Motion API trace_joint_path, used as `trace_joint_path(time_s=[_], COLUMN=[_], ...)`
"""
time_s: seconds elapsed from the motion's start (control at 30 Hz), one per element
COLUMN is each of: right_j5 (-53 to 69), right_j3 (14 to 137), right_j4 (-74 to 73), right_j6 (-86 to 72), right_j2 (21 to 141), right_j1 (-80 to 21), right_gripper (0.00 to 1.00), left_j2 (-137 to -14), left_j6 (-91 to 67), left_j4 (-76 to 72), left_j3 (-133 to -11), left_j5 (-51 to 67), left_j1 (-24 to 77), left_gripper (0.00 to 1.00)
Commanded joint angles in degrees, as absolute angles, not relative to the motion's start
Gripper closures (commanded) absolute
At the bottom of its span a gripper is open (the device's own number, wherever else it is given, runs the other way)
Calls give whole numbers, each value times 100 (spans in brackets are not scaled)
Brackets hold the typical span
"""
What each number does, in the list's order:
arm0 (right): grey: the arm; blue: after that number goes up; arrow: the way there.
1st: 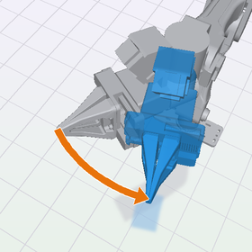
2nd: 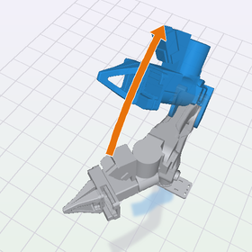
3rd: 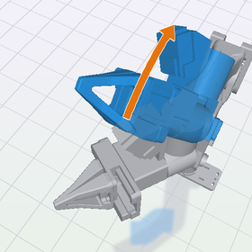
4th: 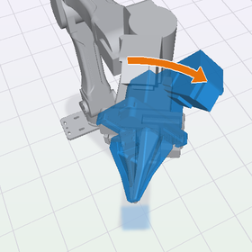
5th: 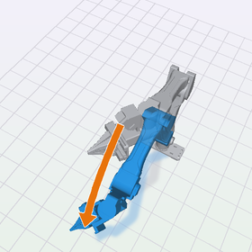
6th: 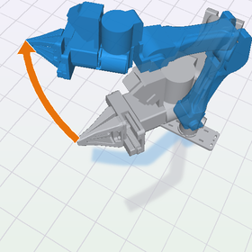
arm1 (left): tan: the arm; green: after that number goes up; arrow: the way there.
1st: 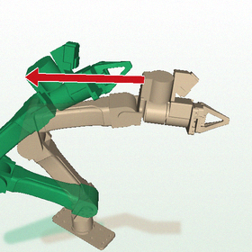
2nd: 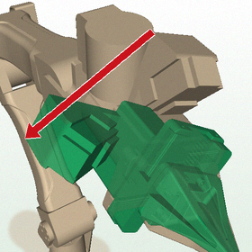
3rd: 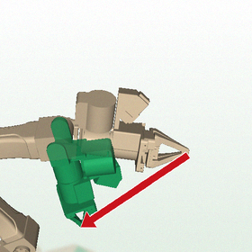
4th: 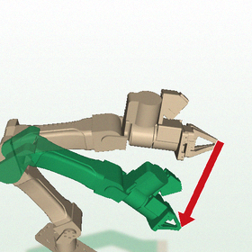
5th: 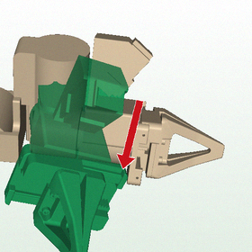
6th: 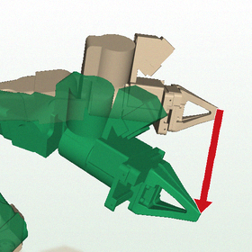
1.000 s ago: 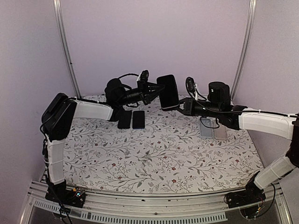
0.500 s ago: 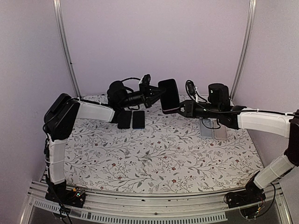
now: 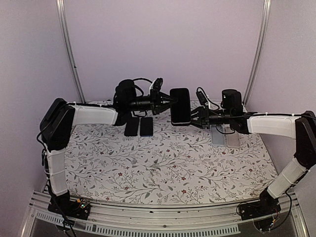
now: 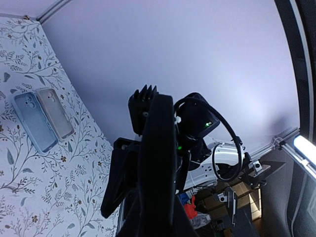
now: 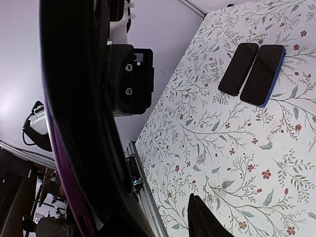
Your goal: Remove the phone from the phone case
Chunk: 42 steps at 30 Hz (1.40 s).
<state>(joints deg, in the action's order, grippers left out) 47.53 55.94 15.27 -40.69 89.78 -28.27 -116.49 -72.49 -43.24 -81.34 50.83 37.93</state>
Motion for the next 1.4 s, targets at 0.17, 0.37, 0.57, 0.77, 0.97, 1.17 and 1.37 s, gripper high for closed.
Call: trace_joint_path(time_s=[0.17, 0.37, 0.57, 0.77, 0.97, 1.17, 1.37], right_j5=[4659, 4613, 4448, 4335, 4279, 4273, 4288], right_j3=[5765, 5770, 5694, 5607, 5604, 5668, 5719], right_j4=[2603, 2642, 2738, 3031, 3336, 3570, 3765], right_j6=[-4725, -4772, -4715, -4687, -4663, -4731, -4816], right_j2=[9250, 9247, 9202, 9191, 9183, 9284, 9343], right_j1=[-2609, -2610, -2606, -2610, -2610, -2610, -2648], right_gripper=[81, 98, 100, 100, 100, 100, 100], left_j2=[-11339, -11217, -10885, -10446, -10079, -9930, -10115], left_j6=[-6518, -6466, -6309, -6067, -5986, -6226, -6467], left_j4=[-3158, -3122, -3064, -2845, -2823, -3251, -3667], left_j3=[-8319, -8238, -7912, -7446, -6901, -6676, -6710], left_j5=[5968, 5745, 5404, 5149, 5037, 5115, 5150], left_j1=[4246, 4139, 3973, 3842, 3806, 3876, 4022], left_gripper=[95, 79, 49, 32, 26, 25, 25])
